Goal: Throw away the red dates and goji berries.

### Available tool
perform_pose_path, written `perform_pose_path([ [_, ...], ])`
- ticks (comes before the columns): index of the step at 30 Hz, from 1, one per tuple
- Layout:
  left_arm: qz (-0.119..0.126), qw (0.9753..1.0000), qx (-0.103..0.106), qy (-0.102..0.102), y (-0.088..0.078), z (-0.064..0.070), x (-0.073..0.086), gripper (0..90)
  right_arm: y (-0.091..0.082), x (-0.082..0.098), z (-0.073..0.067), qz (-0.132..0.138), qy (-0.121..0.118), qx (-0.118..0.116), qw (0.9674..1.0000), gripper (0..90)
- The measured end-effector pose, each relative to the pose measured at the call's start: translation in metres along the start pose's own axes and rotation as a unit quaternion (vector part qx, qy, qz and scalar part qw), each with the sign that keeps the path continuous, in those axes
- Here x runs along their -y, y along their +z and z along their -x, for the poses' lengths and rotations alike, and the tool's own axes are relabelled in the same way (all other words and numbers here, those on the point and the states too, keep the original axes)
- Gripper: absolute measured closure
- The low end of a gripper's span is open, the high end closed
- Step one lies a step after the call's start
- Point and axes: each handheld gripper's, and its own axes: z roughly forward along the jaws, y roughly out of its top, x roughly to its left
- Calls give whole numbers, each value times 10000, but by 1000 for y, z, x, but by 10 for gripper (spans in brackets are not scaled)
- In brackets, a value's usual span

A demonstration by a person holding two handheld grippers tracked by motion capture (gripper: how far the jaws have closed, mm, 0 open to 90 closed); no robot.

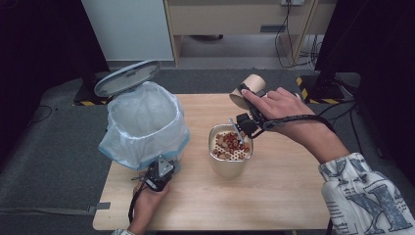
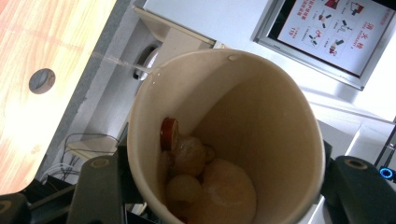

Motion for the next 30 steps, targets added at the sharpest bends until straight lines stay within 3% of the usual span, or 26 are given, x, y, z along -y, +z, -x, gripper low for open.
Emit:
perform_pose_path([
  [2, -6, 10000, -6, 6, 0, 0, 0, 893, -1, 2, 2, -20, 96, 41, 9999, 385],
  [5, -7, 10000, -9, 11, 0, 0, 0, 893, -1, 2, 1, -36, 13, 36, 10000, 385],
  [7, -3, 10000, -9, 10, 0, 0, 0, 893, 0, -3, -6, -16, -211, -28, 9998, 385],
  [8, -4, 10000, -9, 10, 0, 0, 0, 893, 0, -6, -13, -24, -503, -127, 9987, 385],
  [9, -4, 10000, -5, 7, 0, 0, 0, 893, 1, -7, -15, -25, -612, -163, 9980, 385],
  [13, -8, 10000, -3, 6, 0, 0, 0, 893, 0, -1, -4, -60, -106, 13, 9999, 386],
  [14, -2, 10000, -6, 4, 0, 0, 0, 893, 0, -2, -4, -54, -92, 7, 9999, 386],
  [16, -3, 10000, -7, 2, 0, 0, 0, 893, 1, -9, -12, 24, -453, -128, 9989, 386],
  [17, -1, 10000, -2, -2, 0, 0, 0, 893, 1, -9, -13, 20, -506, -133, 9986, 386],
  [20, -1, 10000, -2, -4, 0, 0, 0, 893, 2, -2, -3, -79, -57, 54, 9999, 387],
  [24, -3, 10000, 2, -7, 0, 0, 0, 893, 5, -12, -20, 30, -687, -268, 9973, 387],
  [25, 0, 10000, 6, -10, 0, 0, 0, 893, 6, -10, -18, 7, -517, -242, 9984, 387],
  [26, 1, 10000, 4, -10, 0, 0, 0, 893, 7, -6, -12, -76, -179, -98, 9998, 388],
  [27, -8, 10000, -6, 6, 0, 0, 0, 893, 7, -5, -11, -70, -94, -94, 9999, 388],
  [30, -5, 10000, 3, -6, 0, 0, 0, 892, 9, -17, -29, 83, -694, -396, 9968, 388],
])
